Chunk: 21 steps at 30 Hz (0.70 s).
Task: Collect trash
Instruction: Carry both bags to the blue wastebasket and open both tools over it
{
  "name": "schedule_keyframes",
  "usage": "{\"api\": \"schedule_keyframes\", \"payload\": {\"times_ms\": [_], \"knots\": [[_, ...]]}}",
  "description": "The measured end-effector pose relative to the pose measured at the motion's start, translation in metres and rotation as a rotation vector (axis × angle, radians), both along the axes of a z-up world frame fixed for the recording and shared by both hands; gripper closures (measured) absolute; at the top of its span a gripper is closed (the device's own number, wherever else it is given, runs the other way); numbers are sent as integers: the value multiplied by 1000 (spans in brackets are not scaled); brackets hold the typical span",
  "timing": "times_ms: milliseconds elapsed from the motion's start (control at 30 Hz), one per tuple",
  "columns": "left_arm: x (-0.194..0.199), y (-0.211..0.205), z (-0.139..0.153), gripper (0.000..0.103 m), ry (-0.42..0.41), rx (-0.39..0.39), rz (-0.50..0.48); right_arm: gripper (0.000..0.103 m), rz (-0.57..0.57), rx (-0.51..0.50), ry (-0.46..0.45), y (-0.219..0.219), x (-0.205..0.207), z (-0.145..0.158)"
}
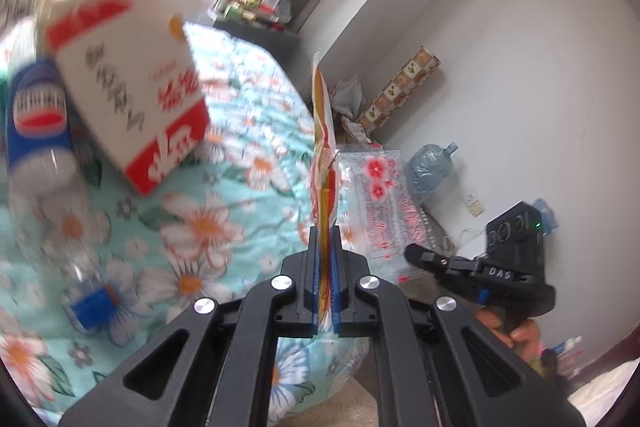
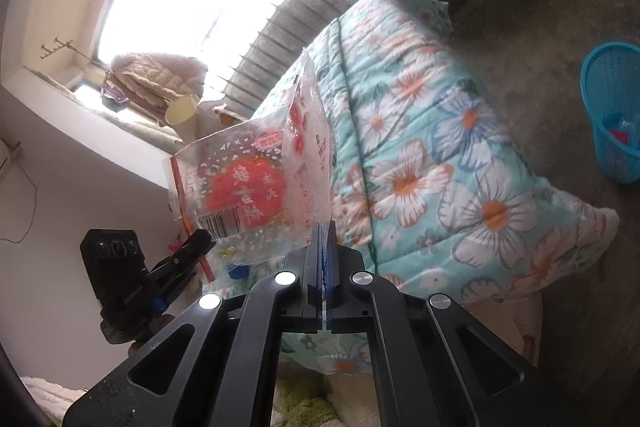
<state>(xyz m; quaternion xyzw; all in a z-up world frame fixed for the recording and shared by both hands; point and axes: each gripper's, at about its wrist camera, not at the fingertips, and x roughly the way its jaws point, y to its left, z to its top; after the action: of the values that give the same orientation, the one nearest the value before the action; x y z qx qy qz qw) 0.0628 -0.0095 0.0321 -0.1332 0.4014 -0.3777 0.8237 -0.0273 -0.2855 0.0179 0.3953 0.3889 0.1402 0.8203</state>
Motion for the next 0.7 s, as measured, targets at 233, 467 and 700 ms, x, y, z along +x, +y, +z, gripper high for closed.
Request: {"api": "schedule_keyframes", "payload": {"times_ms": [233,467,700], "knots": [[4,-26,21,99,-89,46,-47,103,-70,-38,-40,-17,-12,11],[18,-77,35,99,-141,72,-133,103,-185,-49,-51,-57,-25,16],[34,-176,40,99,-163,120,-284,103,-340,-89,-29,-112,-26,11]]}}
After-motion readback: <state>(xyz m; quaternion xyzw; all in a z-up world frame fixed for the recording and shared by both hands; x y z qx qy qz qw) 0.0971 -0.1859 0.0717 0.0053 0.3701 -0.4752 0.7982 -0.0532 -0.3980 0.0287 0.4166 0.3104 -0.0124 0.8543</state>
